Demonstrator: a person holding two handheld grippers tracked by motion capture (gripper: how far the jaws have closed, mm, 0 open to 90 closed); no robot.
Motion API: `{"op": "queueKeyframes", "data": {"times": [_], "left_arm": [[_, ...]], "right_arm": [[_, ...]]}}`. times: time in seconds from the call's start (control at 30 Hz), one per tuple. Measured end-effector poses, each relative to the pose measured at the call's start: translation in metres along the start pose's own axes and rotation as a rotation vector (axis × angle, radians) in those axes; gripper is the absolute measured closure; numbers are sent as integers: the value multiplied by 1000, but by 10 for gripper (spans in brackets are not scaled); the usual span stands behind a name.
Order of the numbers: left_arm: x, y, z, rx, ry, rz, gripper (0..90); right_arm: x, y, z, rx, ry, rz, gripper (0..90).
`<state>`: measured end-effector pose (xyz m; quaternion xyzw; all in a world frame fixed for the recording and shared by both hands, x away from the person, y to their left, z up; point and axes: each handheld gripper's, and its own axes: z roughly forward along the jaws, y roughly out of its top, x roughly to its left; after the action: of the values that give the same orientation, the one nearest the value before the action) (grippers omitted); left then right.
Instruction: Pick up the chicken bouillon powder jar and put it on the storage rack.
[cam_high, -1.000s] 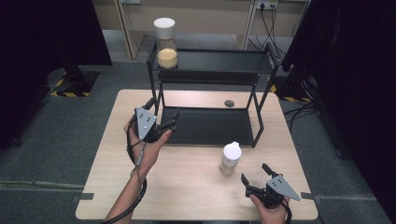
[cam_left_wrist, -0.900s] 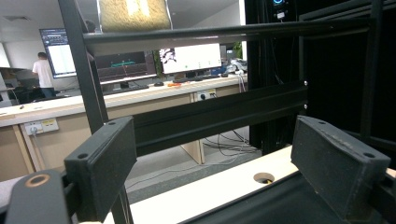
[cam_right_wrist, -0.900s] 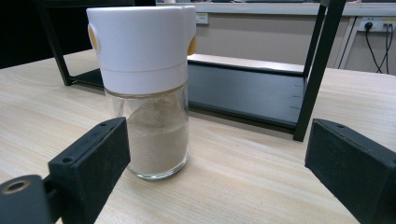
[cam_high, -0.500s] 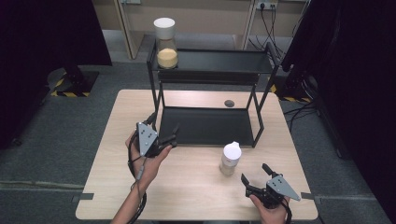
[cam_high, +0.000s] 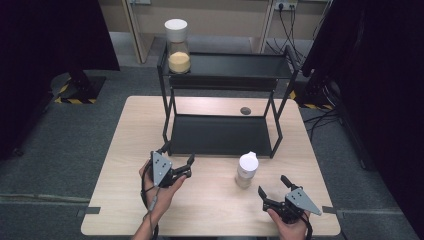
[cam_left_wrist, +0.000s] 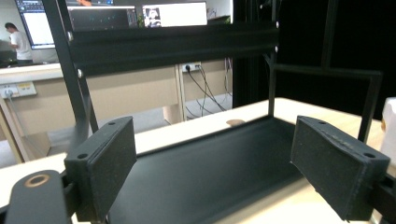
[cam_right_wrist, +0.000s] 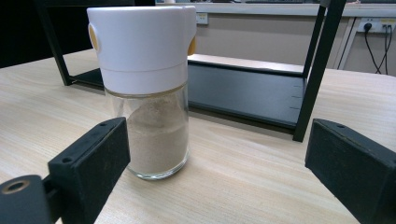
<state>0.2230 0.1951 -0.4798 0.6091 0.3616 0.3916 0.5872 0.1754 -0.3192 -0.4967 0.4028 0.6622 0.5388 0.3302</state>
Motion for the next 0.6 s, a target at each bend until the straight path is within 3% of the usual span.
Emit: {"op": "queueKeyframes", "data": {"times": [0.2, 0.4, 0.6], "left_arm": [[-5, -19, -7, 29, -3, -14, 133], [-7, -38, -14, 44, 9, -56, 133], [-11, -48, -18, 51, 11, -59, 132]], "right_arm": [[0, 0, 0, -1, 0, 0, 66], [0, 0, 0, -1, 0, 0, 66], [0, 0, 0, -1, 1, 0, 65]]}}
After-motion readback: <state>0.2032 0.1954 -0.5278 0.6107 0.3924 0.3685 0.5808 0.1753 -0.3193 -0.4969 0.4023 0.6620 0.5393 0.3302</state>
